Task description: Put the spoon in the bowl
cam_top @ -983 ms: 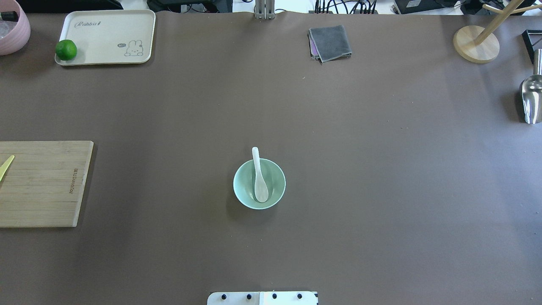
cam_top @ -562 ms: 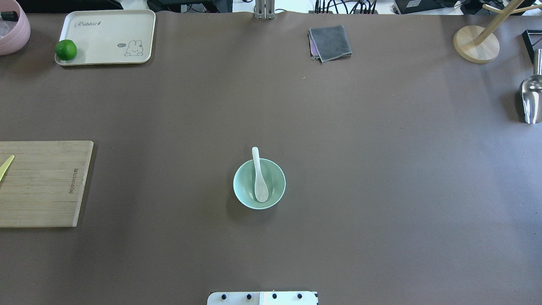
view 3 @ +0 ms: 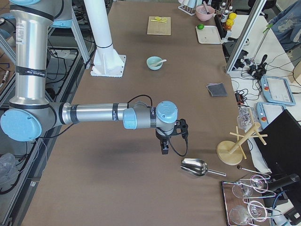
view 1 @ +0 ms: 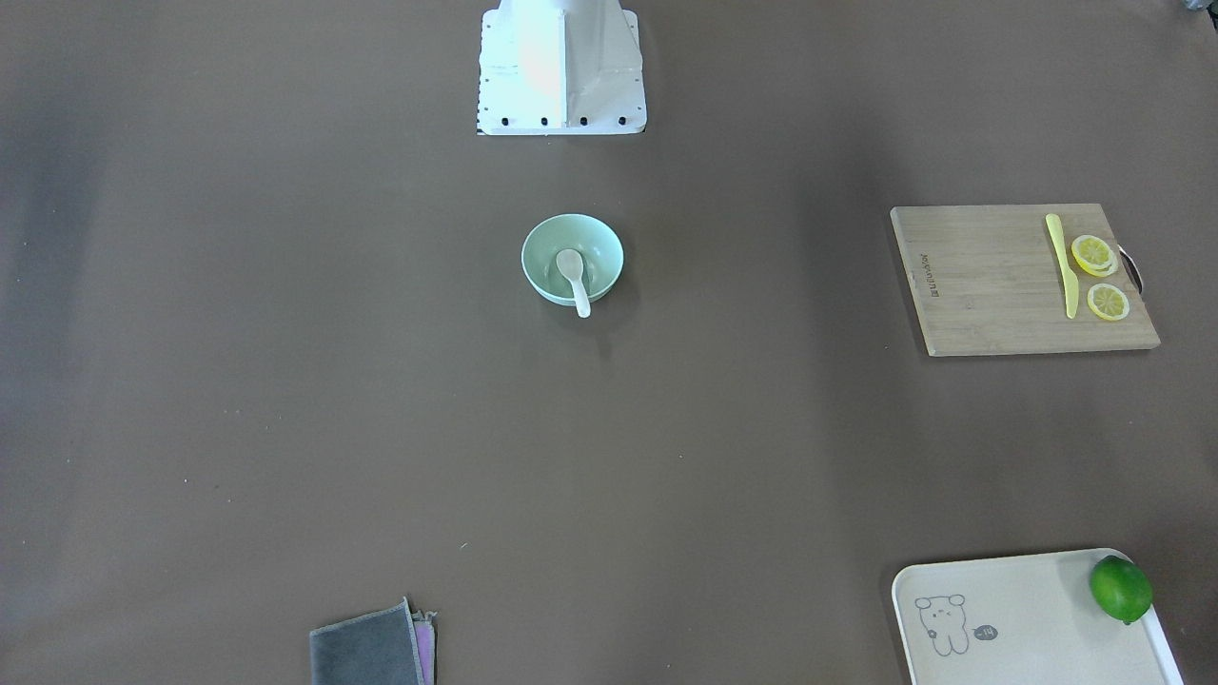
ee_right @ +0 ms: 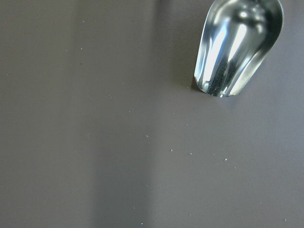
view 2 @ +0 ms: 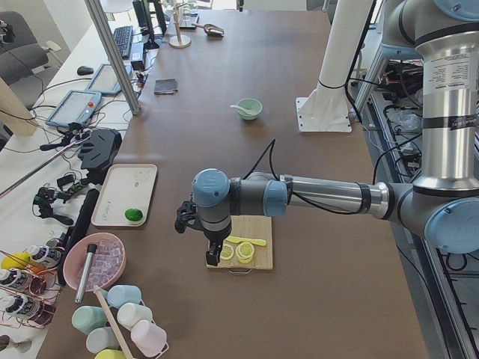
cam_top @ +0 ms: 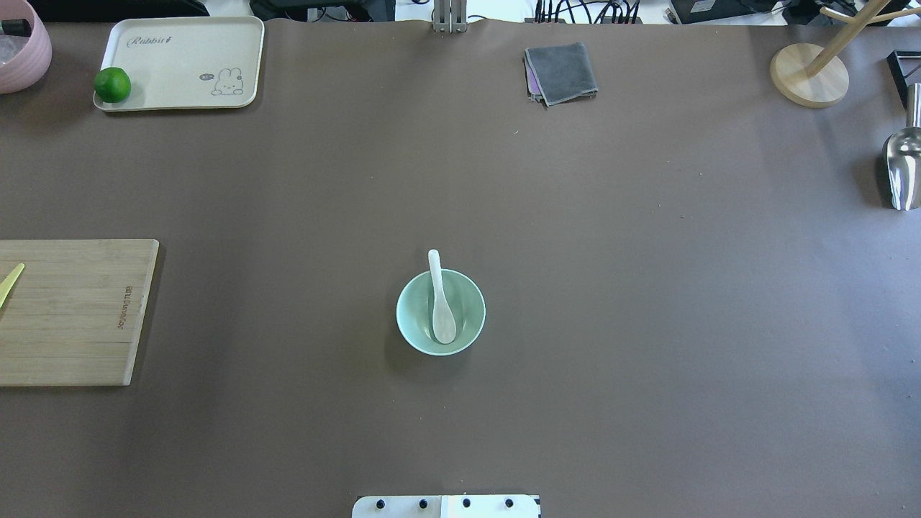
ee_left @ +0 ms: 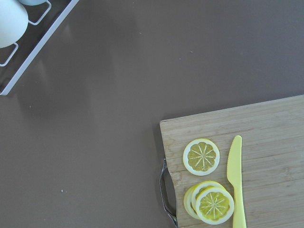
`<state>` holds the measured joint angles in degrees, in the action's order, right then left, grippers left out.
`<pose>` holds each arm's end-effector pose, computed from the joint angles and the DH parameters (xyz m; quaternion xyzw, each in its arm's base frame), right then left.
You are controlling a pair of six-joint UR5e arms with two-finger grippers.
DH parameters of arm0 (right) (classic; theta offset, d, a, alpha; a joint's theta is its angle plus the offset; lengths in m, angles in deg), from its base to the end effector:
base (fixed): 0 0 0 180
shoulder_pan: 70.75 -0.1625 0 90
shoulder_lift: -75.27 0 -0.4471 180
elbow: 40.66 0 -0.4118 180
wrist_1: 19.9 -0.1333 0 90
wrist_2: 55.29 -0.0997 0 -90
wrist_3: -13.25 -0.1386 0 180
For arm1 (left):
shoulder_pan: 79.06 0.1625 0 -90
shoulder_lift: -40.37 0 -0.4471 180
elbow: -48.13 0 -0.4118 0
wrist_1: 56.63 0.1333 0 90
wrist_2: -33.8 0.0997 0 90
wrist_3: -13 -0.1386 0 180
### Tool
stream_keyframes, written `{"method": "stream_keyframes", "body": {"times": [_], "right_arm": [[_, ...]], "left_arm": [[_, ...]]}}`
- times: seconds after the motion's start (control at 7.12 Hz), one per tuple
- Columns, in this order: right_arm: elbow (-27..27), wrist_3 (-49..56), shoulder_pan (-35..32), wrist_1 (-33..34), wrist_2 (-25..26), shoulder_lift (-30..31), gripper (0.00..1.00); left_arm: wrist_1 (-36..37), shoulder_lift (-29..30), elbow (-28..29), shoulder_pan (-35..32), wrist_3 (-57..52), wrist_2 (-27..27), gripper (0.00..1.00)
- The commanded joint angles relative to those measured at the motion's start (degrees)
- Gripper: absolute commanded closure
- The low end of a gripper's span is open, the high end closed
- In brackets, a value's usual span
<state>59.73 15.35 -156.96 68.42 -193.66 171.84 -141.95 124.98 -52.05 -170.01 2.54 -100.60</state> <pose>-0.0013 -0.4687 0.6613 0.0377 -0.4098 -0.0664 0.9090 -0.0441 -0.4676 0.6721 0.0384 0.3759 0.0771 0.9227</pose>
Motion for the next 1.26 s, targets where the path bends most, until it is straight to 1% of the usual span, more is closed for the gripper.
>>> {"method": "stream_keyframes", "body": {"times": [0.0, 0.14, 0.28, 0.7, 0.84, 0.98, 1.12], "right_arm": [[0.2, 0.3, 0.0, -0.1, -0.6, 1.1, 0.0], [1.1, 0.5, 0.0, -0.1, -0.7, 1.2, 0.0], [0.6, 0.5, 0.0, -0.1, -0.3, 2.0, 0.0], [-3.6, 0.6, 0.0, -0.5, -0.8, 1.3, 0.0], [-3.1, 0.8, 0.0, -0.8, -0.7, 1.2, 0.0], [-2.9, 0.5, 0.0, -3.6, -0.6, 1.1, 0.0], [-2.6, 0.3, 0.0, -5.4, -0.8, 1.6, 0.0]], "left_arm": [[0.0, 0.0, 0.2, 0.0, 0.1, 0.0, 0.02], [0.0, 0.7, -0.3, 0.1, 0.2, 0.0, 0.02], [-0.4, 0.9, 0.3, 0.3, 0.1, -0.1, 0.02], [-1.1, 0.8, 0.7, 0.2, 0.4, 0.1, 0.02], [-1.2, 0.7, -0.6, 0.2, 0.4, -0.1, 0.02], [-1.5, 0.9, -0.6, 0.3, 0.3, 0.0, 0.02], [-3.9, 0.9, 0.3, 0.2, 0.2, 0.2, 0.02]]}}
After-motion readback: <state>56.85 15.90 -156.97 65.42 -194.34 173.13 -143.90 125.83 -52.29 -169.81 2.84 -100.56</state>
